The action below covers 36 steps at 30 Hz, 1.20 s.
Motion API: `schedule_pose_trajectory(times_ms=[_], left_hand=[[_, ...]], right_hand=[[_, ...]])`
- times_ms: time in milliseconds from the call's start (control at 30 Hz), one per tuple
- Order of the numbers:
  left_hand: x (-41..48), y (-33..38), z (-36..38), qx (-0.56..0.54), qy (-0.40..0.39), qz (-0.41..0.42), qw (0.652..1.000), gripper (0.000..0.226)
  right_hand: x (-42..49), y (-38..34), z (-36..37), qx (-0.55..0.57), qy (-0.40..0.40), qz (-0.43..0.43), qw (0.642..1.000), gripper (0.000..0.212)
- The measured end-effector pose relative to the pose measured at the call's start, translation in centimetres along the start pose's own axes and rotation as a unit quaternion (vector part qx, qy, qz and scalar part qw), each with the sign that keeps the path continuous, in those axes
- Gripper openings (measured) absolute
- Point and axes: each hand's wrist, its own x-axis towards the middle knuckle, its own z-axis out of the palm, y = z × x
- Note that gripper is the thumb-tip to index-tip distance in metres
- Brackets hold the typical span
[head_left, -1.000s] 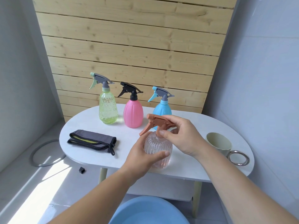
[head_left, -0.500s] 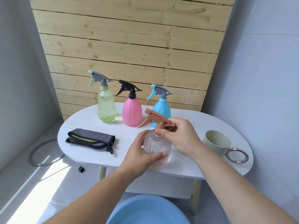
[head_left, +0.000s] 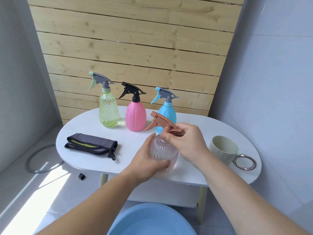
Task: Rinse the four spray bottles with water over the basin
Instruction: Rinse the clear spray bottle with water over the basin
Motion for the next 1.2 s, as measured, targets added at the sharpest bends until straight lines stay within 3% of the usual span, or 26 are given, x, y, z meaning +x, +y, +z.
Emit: schedule_pose_trajectory(times_ms=[167, 333, 533, 667, 733, 867, 1033, 1133, 1200], left_hand=[[-0.3, 0.5, 0.6, 0.042, 0.075, 0.007, 0.996, 0.104], [0.5, 0.9, -0.4, -0.001, -0.012, 0.0, 1.0, 0.103], [0.5, 1.2, 0.5, 0.091, 0.074, 0.008, 0.993, 0.117], [1.1, 1.8, -0.4, 0.02, -0.027, 0.003, 0.999, 0.112], [1.5, 1.5, -0.6, 0.025, -0.011, 0.01, 1.0, 0.116], [1.3, 1.3, 0.3, 0.043, 0.063, 0.031, 0.997, 0.112], [1.7, 0.5, -0.3, 0.017, -0.034, 0.012, 0.999, 0.108], [1.6, 0.3, 0.0, 0.049, 0.02, 0.009, 0.999, 0.086], [1.1, 0.4, 0.9, 0.075, 0.071, 0.005, 0.995, 0.087]], right_hand=[[0.0, 0.0, 0.1, 0.005, 0.018, 0.002, 1.0, 0.012], [0.1, 0.1, 0.1, 0.011, 0.017, 0.003, 1.0, 0.013], [0.2, 0.2, 0.2, -0.008, 0.037, 0.0, 0.999, 0.013], [0.4, 0.3, 0.1, -0.002, 0.033, -0.003, 0.999, 0.012], [0.4, 0.4, 0.2, -0.003, 0.041, -0.002, 0.999, 0.012], [0.5, 0.5, 0.1, 0.006, 0.051, 0.005, 0.999, 0.013], [0.5, 0.4, -0.1, 0.021, 0.034, 0.009, 0.999, 0.012], [0.6, 0.6, -0.1, 0.016, 0.044, 0.005, 0.999, 0.012], [0.6, 0.5, 0.0, 0.014, 0.048, 0.004, 0.999, 0.012]])
